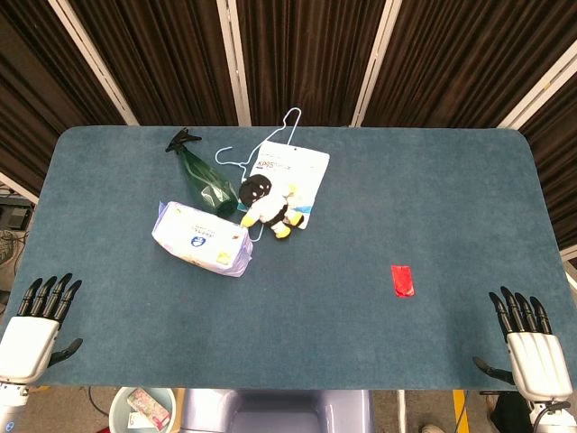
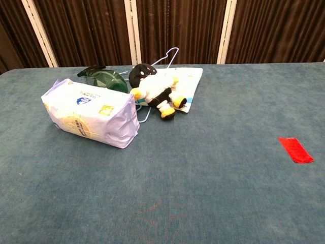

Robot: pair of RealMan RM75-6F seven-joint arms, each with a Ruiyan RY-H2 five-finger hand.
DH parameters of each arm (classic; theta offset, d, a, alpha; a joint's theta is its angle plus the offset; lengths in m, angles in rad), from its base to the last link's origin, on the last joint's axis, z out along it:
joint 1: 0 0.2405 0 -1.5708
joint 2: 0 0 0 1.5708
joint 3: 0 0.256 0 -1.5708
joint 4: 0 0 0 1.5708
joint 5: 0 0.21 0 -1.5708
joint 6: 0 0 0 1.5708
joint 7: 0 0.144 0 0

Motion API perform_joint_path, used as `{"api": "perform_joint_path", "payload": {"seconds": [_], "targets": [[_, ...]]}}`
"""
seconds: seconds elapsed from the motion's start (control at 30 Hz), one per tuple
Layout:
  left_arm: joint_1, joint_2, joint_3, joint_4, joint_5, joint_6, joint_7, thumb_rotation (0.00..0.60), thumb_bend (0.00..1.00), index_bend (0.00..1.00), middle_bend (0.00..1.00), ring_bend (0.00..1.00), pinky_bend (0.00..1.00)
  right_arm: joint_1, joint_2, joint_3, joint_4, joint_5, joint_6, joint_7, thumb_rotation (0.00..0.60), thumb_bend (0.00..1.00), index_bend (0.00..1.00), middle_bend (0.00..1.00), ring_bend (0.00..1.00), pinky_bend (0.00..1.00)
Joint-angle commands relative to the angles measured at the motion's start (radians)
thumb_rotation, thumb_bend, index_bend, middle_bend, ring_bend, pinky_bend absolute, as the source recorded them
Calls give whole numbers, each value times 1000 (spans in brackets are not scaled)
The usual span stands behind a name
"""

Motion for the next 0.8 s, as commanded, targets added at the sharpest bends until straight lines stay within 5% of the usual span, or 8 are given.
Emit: {"api": "perform_joint_path", "payload": {"seconds": [0.03,0.23,0.57,0.8], "targets": [[0,0,0,1,1,0,-2,600,150,0,0,0,0,0,-1,3,0,5,-3,0,600,9,0,0,0,0],[-3,-2,-4,8,-7,-8,-10,600,150,0,0,0,0,7,-7,8,9,-8,-5,8,600,9,38,0,0,0],[-3,-5,-8,6,4,8,-14,600,150,0,0,0,0,85,-227,55,253,-80,-19,178,600,49,495,0,0,0],[-14,-24,-11,16,1,-14,6,600,150,0,0,0,0,138,-363,89,446,-73,-51,227,600,131,525,0,0,0]]}}
